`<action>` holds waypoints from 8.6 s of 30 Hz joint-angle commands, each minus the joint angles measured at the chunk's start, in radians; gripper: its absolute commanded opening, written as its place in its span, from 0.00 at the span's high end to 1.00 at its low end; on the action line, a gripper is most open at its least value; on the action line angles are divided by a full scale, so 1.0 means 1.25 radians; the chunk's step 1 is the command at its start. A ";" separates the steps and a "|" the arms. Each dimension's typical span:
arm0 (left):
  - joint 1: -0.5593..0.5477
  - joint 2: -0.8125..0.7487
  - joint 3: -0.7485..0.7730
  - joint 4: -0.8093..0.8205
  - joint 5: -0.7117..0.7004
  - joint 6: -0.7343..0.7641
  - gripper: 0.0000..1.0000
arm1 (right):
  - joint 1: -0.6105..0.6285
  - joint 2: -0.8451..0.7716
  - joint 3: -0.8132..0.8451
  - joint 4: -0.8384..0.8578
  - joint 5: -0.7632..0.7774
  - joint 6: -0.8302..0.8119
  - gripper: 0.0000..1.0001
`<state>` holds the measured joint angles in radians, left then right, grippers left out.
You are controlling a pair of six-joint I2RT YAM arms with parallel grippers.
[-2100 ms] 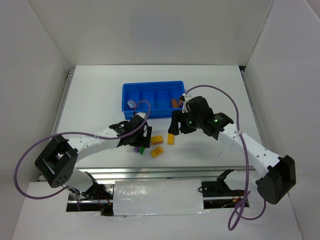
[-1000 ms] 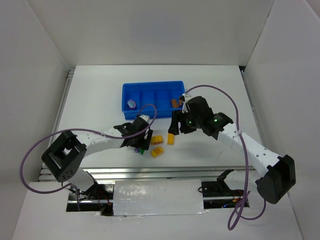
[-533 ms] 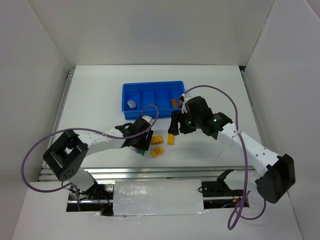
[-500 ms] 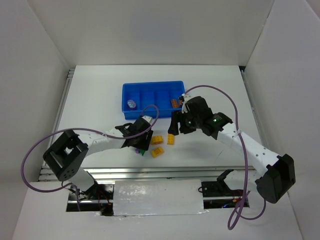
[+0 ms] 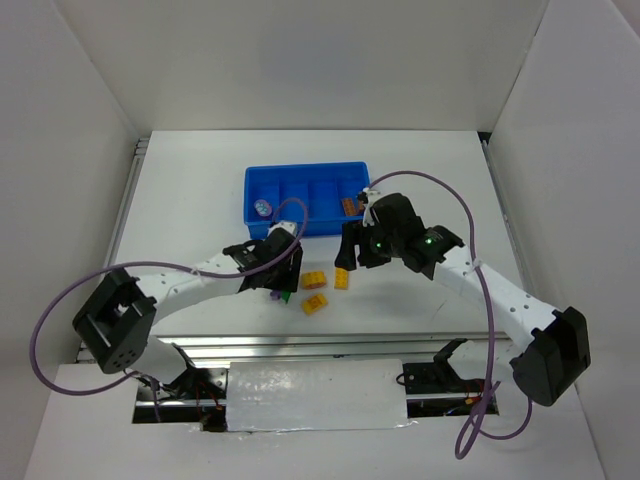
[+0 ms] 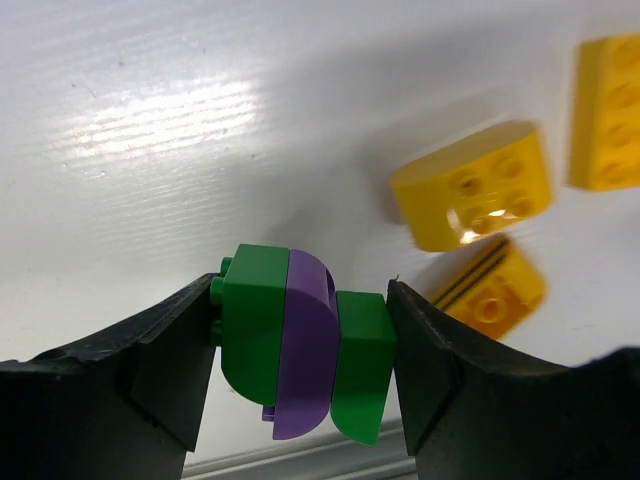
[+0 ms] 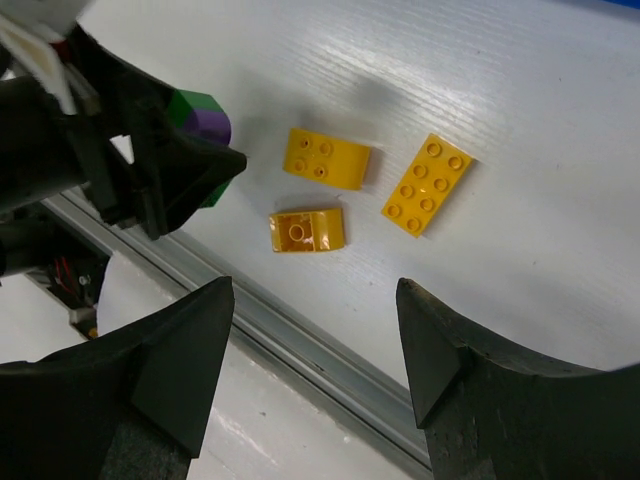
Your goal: Sort the legos into containers by color
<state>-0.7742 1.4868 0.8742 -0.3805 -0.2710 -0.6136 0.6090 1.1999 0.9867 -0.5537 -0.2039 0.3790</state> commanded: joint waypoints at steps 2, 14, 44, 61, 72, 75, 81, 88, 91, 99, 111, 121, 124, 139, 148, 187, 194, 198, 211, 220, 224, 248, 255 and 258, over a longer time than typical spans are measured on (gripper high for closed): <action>-0.003 -0.075 0.092 -0.044 -0.019 -0.108 1.00 | 0.005 -0.042 -0.042 0.093 -0.006 0.039 0.26; -0.003 -0.172 0.212 -0.039 0.007 -0.454 1.00 | 0.032 -0.227 -0.259 0.544 -0.096 0.211 0.25; -0.029 -0.144 0.222 0.106 0.074 -0.519 1.00 | 0.166 -0.129 -0.200 0.645 0.234 0.238 0.40; -0.038 -0.177 0.204 0.129 0.071 -0.468 0.17 | 0.229 -0.141 -0.254 0.721 0.282 0.217 0.90; -0.038 -0.219 0.215 0.146 0.089 -0.349 0.00 | 0.223 -0.198 -0.289 0.738 0.280 0.185 1.00; -0.038 -0.244 0.227 0.125 0.084 -0.311 0.00 | 0.204 -0.214 -0.285 0.709 0.237 0.168 1.00; -0.036 -0.300 0.233 0.055 0.068 -0.244 0.00 | 0.106 -0.252 -0.314 0.728 -0.019 0.122 0.99; -0.032 -0.383 0.227 0.114 0.212 -0.041 0.00 | -0.041 -0.237 -0.247 0.632 -0.296 0.117 0.98; -0.012 -0.448 0.169 0.199 0.343 0.026 0.00 | -0.095 -0.241 -0.199 0.560 -0.366 0.104 0.98; 0.126 -0.453 0.090 0.383 0.761 0.054 0.00 | -0.205 -0.205 -0.084 0.509 -0.701 0.109 0.96; 0.144 -0.365 0.100 0.492 0.894 -0.009 0.05 | -0.201 -0.170 -0.105 0.704 -0.798 0.249 0.95; 0.144 -0.329 0.068 0.573 0.922 -0.072 0.19 | -0.164 -0.112 -0.074 0.686 -0.744 0.206 0.95; 0.143 -0.324 0.068 0.567 0.915 -0.070 0.23 | -0.147 -0.103 -0.060 0.670 -0.730 0.189 0.94; 0.144 -0.329 0.052 0.550 0.925 -0.049 0.67 | -0.101 -0.080 -0.043 0.661 -0.679 0.158 0.92; 0.144 -0.339 0.054 0.485 0.893 -0.015 1.00 | -0.102 -0.086 -0.067 0.704 -0.674 0.174 0.30; 0.144 -0.329 0.090 0.355 0.824 0.079 1.00 | -0.118 -0.032 -0.013 0.441 -0.740 0.028 1.00; 0.143 -0.333 0.089 0.341 0.828 0.082 1.00 | -0.142 -0.051 -0.019 0.476 -0.725 0.030 1.00; 0.144 -0.339 0.080 0.341 0.827 0.083 1.00 | -0.153 -0.048 -0.011 0.517 -0.740 0.062 1.00; 0.144 -0.354 0.057 0.374 0.863 0.077 1.00 | -0.222 -0.103 -0.032 0.574 -0.706 0.130 1.00; 0.143 -0.378 0.086 0.316 0.823 0.087 1.00 | -0.223 -0.084 0.023 0.449 -0.582 0.063 1.00; 0.144 -0.416 0.126 0.199 0.675 0.099 1.00 | -0.221 -0.089 0.062 0.337 -0.391 0.048 1.00; 0.165 -0.522 0.184 -0.008 0.397 0.113 1.00 | -0.088 0.634 0.606 0.129 0.276 0.007 1.00; 0.168 -0.534 0.139 0.010 0.412 0.112 1.00 | -0.080 0.688 0.595 0.155 0.272 0.011 0.88; 0.168 -0.540 0.129 0.020 0.422 0.113 1.00 | -0.081 0.705 0.599 0.158 0.252 0.011 0.80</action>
<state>-0.5705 0.8276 1.0458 -0.3996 0.2340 -0.4957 0.4995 2.0586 1.6951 -0.3759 0.1089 0.4019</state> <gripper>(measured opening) 0.482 0.434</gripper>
